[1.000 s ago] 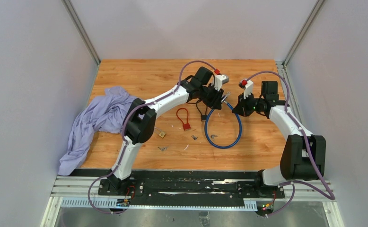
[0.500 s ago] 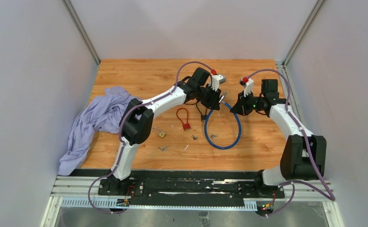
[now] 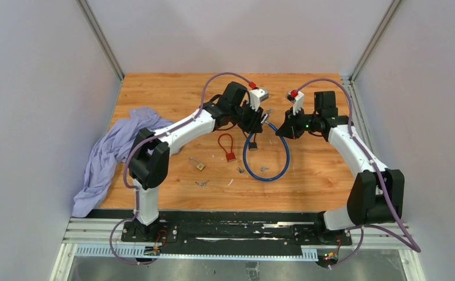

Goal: Lock with the key
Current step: Lock the lock.

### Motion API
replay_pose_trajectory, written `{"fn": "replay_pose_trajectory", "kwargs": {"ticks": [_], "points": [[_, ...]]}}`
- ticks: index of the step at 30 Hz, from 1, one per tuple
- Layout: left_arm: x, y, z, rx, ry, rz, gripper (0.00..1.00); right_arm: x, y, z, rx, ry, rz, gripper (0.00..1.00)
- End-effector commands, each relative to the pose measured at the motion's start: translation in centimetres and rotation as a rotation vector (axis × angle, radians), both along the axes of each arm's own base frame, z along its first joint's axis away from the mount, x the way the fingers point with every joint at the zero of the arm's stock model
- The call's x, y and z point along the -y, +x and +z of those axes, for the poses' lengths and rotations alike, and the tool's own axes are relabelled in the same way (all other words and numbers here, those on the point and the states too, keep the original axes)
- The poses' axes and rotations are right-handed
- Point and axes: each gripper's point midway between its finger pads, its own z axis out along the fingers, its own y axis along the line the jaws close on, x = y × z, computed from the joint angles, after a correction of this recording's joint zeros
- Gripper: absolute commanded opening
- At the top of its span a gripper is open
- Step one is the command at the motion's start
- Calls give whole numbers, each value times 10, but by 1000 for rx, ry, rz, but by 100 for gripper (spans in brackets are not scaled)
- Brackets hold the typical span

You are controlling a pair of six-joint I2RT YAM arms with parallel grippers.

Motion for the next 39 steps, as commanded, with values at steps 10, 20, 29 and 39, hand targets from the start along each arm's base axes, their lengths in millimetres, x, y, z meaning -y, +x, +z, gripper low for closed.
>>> {"fn": "replay_pose_trajectory", "kwargs": {"ticks": [10,20,29,39], "points": [[1,-18,25,115,-64,-39,0,-21,-4,24,9,75,110,29],[-3,-14,26,163,-42,-37,0,-22,0,57,66,81,101,49],[-6,-13,29,190,-30,-41,0,-19,32,78,81,112,-39,52],[-12,-5,29,214,4,-3,1,-31,53,69,-127,215,-168,37]]}}
